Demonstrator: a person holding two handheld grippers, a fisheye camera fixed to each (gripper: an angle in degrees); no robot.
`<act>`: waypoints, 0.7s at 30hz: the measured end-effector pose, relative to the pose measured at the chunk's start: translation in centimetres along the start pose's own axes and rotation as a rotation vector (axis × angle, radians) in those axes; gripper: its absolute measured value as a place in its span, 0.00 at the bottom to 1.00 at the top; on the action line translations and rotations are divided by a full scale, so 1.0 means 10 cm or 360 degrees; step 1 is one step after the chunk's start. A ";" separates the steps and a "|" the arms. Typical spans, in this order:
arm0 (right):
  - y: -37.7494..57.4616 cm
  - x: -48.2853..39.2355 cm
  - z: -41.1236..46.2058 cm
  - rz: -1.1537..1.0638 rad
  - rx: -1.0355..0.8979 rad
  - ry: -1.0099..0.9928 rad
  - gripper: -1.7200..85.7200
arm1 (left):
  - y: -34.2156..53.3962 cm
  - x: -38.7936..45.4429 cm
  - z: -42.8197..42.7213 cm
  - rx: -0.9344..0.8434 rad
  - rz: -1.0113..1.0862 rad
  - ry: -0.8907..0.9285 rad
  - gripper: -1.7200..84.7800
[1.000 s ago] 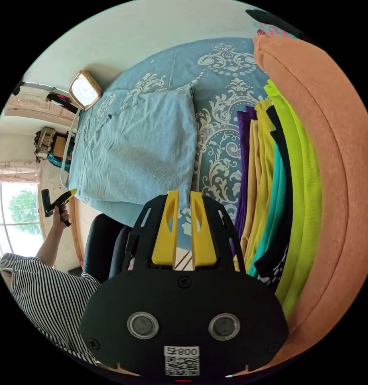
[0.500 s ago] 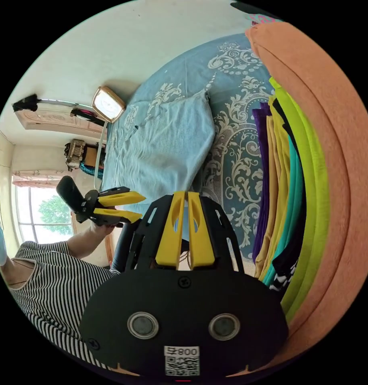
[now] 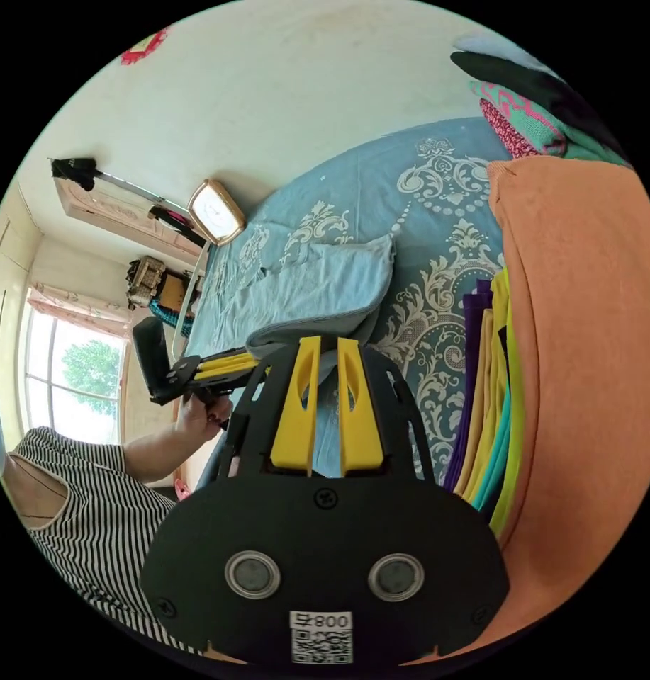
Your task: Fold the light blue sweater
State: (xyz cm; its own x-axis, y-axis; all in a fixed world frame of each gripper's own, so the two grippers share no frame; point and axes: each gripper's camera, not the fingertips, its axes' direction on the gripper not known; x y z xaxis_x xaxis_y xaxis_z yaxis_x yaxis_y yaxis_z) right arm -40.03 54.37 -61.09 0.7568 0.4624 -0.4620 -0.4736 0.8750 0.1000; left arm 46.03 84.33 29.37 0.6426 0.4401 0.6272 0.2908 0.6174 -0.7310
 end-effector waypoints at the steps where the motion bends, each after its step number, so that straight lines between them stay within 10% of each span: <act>1: -0.12 0.09 0.09 0.0033 -0.0003 -0.0044 0.10 | 0.01 -0.01 -0.01 0.0011 -0.0025 0.0021 0.06; 21: -1.18 0.76 1.19 0.0384 -0.0205 -0.0112 0.13 | -0.03 0.13 0.26 -0.0073 0.0121 0.0080 0.05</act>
State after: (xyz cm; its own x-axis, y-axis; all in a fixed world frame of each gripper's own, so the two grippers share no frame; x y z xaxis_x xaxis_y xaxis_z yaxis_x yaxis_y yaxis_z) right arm -23.38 49.25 -55.28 0.6426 0.6679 -0.3755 -0.6938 0.7152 0.0849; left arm 44.91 86.42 31.13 0.6986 0.4503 0.5561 0.2711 0.5527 -0.7881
